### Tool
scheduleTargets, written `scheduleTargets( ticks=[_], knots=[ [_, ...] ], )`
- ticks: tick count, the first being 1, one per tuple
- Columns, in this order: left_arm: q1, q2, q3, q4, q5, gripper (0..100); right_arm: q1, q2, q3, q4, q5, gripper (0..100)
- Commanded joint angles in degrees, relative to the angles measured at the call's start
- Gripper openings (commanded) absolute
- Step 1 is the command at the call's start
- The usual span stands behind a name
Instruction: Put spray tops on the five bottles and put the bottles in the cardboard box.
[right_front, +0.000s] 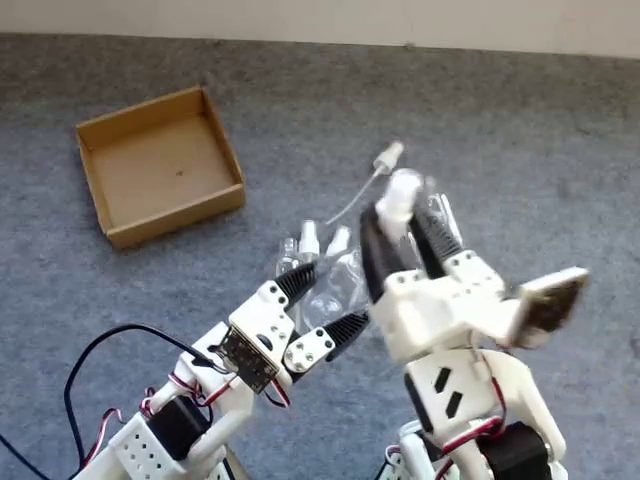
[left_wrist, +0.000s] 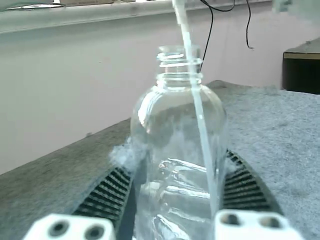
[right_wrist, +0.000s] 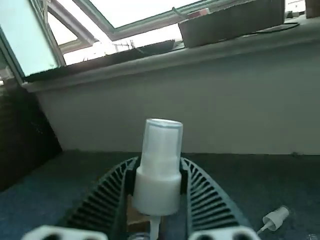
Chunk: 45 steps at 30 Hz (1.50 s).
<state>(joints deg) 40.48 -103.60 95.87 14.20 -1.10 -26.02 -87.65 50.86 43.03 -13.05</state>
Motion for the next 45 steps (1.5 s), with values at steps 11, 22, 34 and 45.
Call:
scheduleTargets(
  ticks=[11,22,34,45],
  knots=[
    [-1.4,-0.3,1.3,-1.3,-0.2,7,-8.7,-0.3,0.0,13.4,12.4,17.3],
    [-6.6,-0.3,1.0,-1.6,-0.2,7,-8.4,-3.8,-0.2,15.3,18.6,17.3],
    [-19.5,-0.3,0.8,-1.6,-0.1,7,0.0,-10.9,2.6,15.5,18.4,17.1],
    [-26.7,0.2,-8.1,-1.3,-0.1,7,0.0,-10.9,18.9,13.3,18.3,12.8]
  ],
)
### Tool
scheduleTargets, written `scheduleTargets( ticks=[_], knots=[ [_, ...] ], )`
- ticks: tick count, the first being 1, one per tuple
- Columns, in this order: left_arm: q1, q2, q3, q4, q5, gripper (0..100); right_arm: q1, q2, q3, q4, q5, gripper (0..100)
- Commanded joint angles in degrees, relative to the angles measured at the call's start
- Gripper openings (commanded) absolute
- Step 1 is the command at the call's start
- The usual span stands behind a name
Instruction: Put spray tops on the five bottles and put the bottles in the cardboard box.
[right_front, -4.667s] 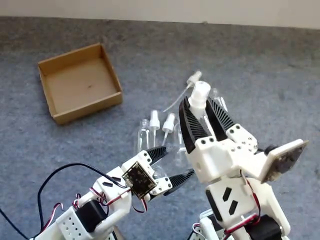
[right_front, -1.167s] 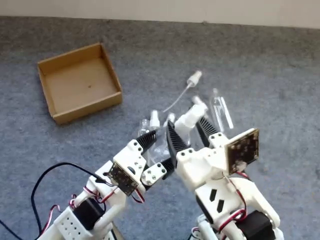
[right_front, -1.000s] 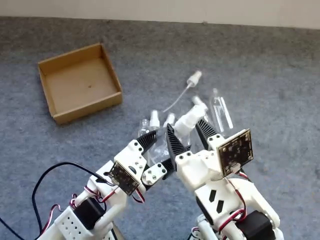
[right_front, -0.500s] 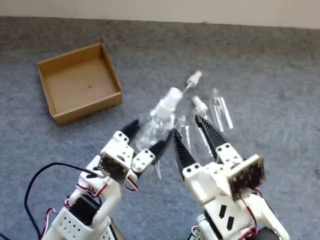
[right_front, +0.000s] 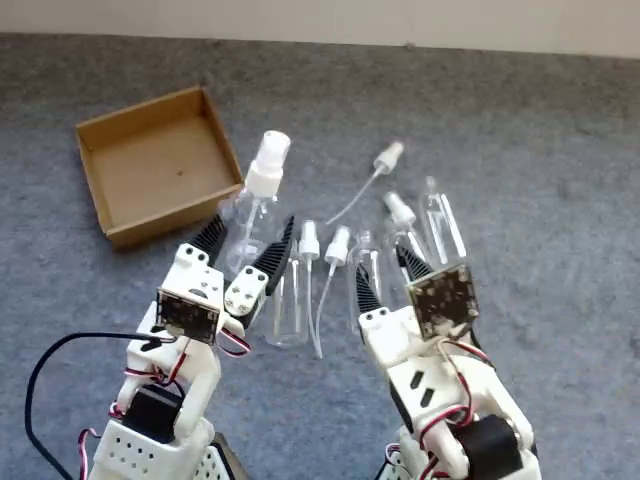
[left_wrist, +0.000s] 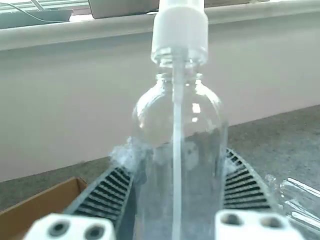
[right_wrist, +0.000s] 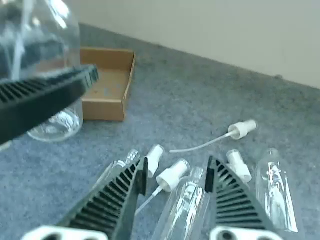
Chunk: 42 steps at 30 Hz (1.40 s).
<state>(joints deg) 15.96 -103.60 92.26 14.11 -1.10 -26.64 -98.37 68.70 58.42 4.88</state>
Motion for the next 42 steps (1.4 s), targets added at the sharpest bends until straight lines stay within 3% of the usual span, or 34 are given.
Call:
scheduleTargets(
  ticks=[1,4,13,19,29,33,42],
  knots=[
    [-2.6,0.2,-5.0,-1.2,-0.1,7,0.6,-0.1,1.5,-3.5,0.4,9.4],
    [-3.5,0.2,-6.8,-1.1,-0.1,7,-1.2,-0.1,3.6,-8.4,0.4,0.0],
    [-5.3,0.4,-17.3,5.7,-0.4,7,-11.1,-0.2,12.7,-11.9,0.3,1.8],
    [-5.3,1.4,-19.2,6.4,-0.4,7,-13.2,-0.2,22.5,-25.5,0.3,1.8],
    [-5.1,23.6,-28.4,6.2,0.0,7,-13.2,-0.2,33.3,-37.4,0.4,1.8],
    [-1.7,29.4,-29.6,6.1,0.0,6,-13.3,-0.2,33.3,-42.9,0.4,1.8],
    [8.3,38.5,-25.8,-9.2,0.0,6,-16.8,-0.2,33.3,-43.6,0.3,1.8]
  ],
)
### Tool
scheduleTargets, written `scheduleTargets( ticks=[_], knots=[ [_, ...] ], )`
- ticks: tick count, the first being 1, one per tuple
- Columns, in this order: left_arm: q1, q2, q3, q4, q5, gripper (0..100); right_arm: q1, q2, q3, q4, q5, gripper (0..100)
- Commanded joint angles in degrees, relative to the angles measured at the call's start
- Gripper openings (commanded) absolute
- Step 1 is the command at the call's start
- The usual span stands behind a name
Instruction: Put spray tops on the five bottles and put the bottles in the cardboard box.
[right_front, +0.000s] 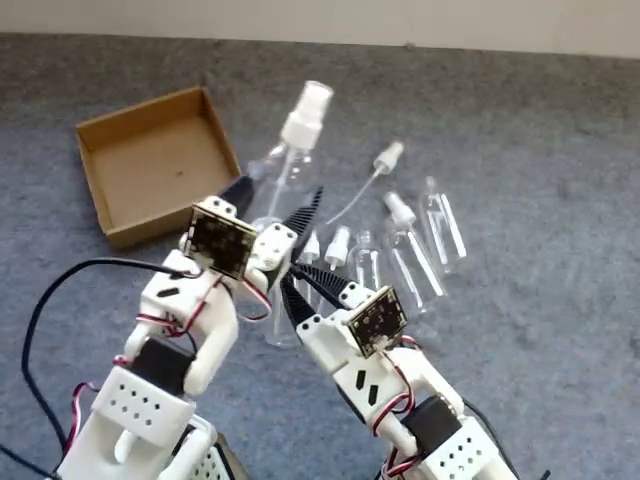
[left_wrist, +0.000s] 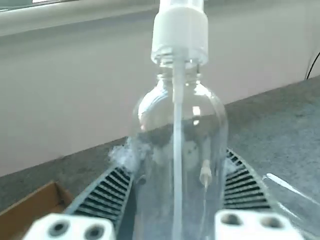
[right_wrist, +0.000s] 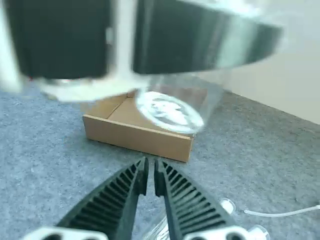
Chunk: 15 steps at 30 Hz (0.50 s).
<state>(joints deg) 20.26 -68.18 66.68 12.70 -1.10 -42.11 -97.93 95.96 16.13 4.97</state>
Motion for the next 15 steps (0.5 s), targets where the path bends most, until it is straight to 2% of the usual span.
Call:
scheduleTargets(
  ticks=[1,3,7,15],
  knots=[
    [4.8,3.8,0.3,-9.2,0.1,6,-1.2,-0.7,6.0,-1.3,0.2,1.8],
    [6.1,5.7,0.7,-11.3,3.8,6,-1.2,-0.7,6.0,-1.3,0.2,1.8],
    [6.5,7.8,0.4,-11.4,16.4,6,-1.0,-0.7,6.0,-1.1,0.2,1.8],
    [6.5,7.9,3.5,-11.4,16.2,6,-0.4,-0.7,6.0,1.8,0.2,1.8]
  ],
)
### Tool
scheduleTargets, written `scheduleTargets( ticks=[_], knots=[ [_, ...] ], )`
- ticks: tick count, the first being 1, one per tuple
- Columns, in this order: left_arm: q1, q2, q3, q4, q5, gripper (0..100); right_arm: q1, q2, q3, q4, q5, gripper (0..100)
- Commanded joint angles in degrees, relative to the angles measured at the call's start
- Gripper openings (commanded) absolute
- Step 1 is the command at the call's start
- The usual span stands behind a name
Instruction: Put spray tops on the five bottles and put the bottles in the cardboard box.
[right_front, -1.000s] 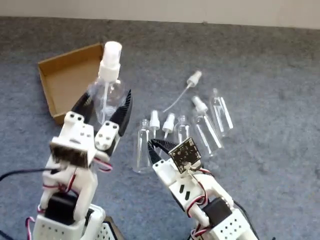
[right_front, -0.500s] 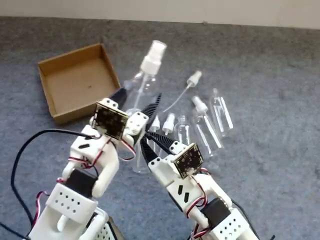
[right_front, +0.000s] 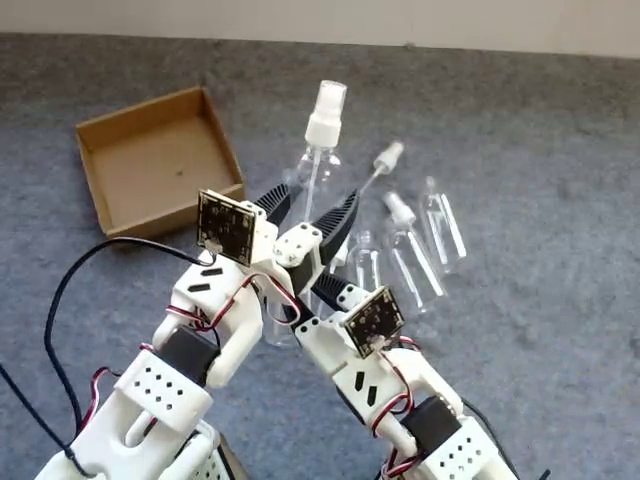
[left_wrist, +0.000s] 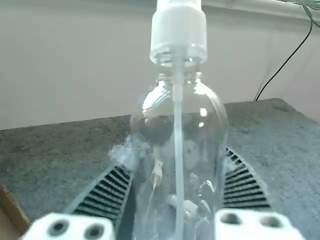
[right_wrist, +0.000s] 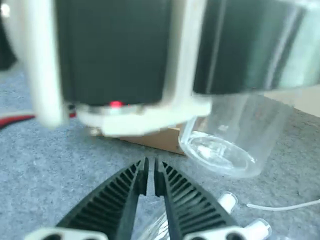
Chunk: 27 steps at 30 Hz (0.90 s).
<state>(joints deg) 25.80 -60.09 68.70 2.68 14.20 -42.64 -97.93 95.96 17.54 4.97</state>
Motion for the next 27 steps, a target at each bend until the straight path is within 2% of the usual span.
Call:
scheduleTargets(
  ticks=[1,6,18,27],
  knots=[
    [1.0,-0.2,2.4,-1.6,0.9,6,1.0,-0.7,6.0,0.3,0.2,1.8],
    [1.1,-0.2,6.2,-1.7,0.8,6,4.7,-0.7,6.0,0.2,0.2,1.8],
    [1.0,-0.3,6.4,-1.4,0.7,6,11.4,-0.7,6.0,0.3,0.2,1.8],
    [0.7,-0.3,6.3,-1.4,0.6,6,12.0,-0.2,6.0,0.3,0.3,1.8]
  ],
)
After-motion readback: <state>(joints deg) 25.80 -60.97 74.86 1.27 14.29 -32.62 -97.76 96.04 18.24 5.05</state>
